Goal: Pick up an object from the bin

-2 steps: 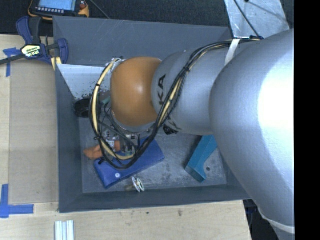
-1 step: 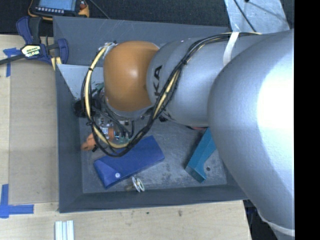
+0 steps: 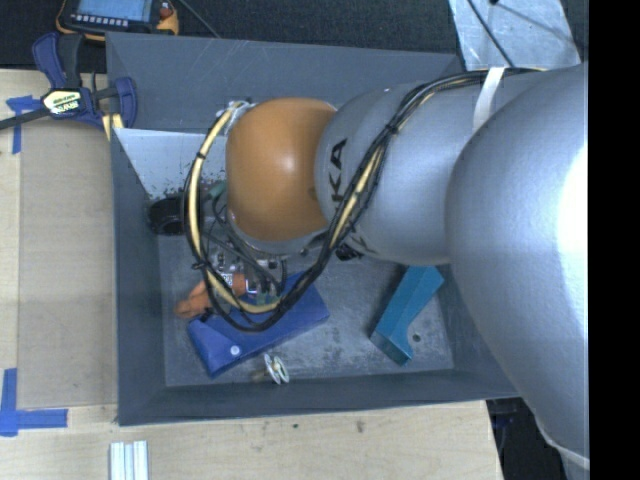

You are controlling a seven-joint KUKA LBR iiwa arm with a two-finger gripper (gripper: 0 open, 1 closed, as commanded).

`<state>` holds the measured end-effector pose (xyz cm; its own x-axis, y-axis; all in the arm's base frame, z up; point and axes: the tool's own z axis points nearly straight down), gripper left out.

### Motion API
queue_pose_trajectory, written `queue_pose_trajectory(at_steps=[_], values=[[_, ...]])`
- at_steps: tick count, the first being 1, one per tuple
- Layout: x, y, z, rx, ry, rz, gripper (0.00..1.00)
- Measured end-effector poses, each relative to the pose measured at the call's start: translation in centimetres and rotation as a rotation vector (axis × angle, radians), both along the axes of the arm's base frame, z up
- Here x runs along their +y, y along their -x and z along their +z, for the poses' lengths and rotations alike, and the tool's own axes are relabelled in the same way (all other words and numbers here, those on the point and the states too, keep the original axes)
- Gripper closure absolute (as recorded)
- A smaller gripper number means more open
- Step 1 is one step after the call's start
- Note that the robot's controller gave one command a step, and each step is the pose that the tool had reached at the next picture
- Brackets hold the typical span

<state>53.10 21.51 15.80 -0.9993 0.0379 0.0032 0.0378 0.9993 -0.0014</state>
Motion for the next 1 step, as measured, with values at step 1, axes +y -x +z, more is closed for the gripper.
queue_pose_trajectory(at_steps=[1], values=[[-0.58,-0.28,6.26,-0.001,-0.001,0.006,1.0]])
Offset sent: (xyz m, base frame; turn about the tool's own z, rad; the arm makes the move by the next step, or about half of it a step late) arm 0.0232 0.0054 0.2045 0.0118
